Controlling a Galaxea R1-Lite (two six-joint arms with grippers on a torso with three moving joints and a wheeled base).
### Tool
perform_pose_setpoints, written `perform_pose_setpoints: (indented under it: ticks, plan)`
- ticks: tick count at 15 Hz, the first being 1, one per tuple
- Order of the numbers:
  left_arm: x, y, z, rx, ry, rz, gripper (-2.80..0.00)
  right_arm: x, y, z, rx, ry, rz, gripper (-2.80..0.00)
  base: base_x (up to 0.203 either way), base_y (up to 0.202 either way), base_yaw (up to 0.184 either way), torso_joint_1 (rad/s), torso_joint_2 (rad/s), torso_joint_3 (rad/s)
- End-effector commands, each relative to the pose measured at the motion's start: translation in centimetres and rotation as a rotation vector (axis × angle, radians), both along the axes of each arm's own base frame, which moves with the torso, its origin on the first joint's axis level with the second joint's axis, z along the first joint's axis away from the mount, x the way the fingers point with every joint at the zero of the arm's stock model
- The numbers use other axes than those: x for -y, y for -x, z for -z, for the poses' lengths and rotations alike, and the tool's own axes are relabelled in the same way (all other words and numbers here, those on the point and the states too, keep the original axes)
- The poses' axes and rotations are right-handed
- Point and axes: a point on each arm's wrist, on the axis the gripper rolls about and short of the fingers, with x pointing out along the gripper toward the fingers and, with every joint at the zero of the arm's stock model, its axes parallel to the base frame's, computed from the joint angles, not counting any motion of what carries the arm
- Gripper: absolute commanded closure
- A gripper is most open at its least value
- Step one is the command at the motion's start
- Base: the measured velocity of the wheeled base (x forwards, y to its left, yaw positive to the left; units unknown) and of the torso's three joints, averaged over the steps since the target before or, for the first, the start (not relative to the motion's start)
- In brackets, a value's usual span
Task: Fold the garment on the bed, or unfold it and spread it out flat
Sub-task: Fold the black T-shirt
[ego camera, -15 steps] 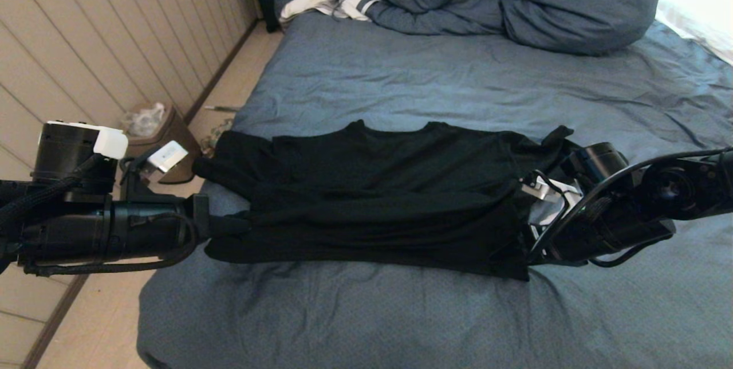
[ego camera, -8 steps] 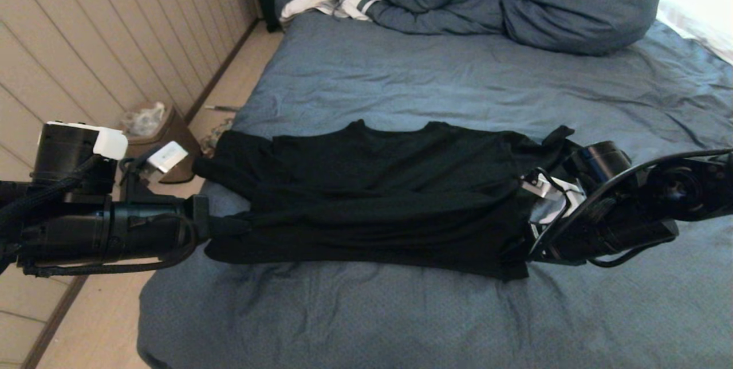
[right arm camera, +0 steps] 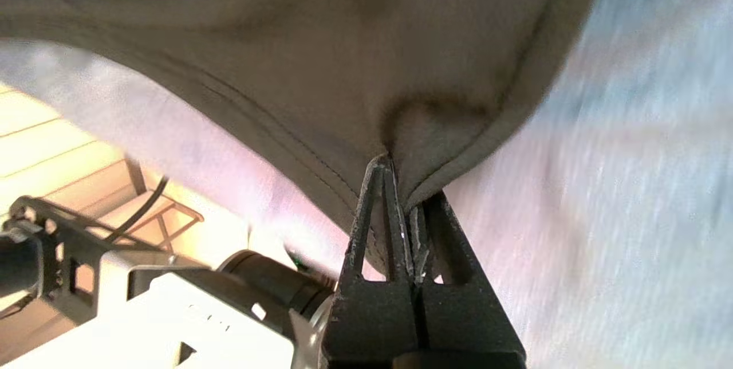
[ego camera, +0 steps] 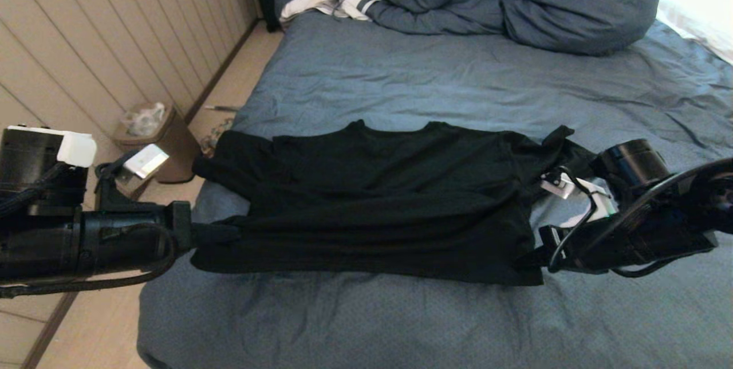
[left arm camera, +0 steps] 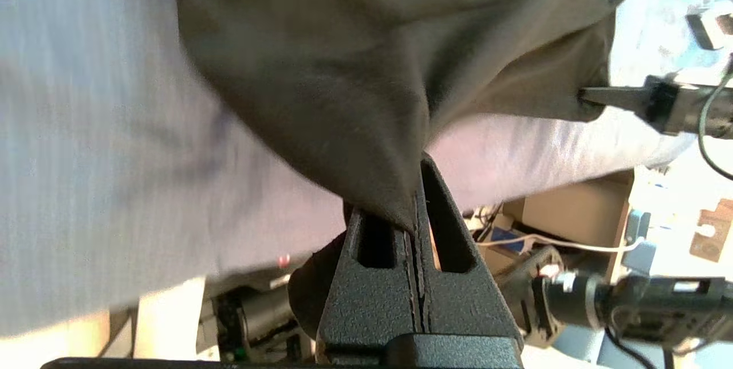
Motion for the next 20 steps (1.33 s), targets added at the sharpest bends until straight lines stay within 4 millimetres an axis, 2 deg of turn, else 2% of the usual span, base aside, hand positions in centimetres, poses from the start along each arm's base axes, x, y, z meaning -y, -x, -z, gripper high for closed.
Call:
perform_pose_setpoints:
  ticks: [1, 7, 14, 17, 20]
  plan:
    - [-0.6, 2.6, -0.6, 0.036, 0.009, -0.001, 0.0, 0.3, 2.9, -1.5, 0.057, -0.012, 0.002, 0.0, 0.0, 0.0, 0.0, 0.0, 0.0, 0.0]
    - [-1.8, 8.1, -0.4, -0.064, -0.034, 0.004, 0.0, 1.4, 10.7, -2.5, 0.027, -0.015, 0.017, 0.0, 0.0, 0.0, 0.0, 0.0, 0.0, 0.0]
    - [-2.4, 13.4, 0.2, -0.149, -0.071, 0.093, 0.0, 2.5, 19.5, -0.8, -0.025, -0.001, 0.015, 0.0, 0.0, 0.0, 0.0, 0.0, 0.0, 0.0]
    - [-2.7, 14.3, 1.0, -0.178, -0.079, 0.099, 0.0, 2.9, 23.0, -0.3, -0.049, 0.003, 0.014, 0.0, 0.0, 0.0, 0.0, 0.0, 0.0, 0.0]
    - [-2.6, 14.5, 1.3, -0.195, -0.084, 0.115, 0.0, 3.2, 25.0, 0.0, -0.075, 0.01, 0.015, 0.0, 0.0, 0.0, 0.0, 0.0, 0.0, 0.0]
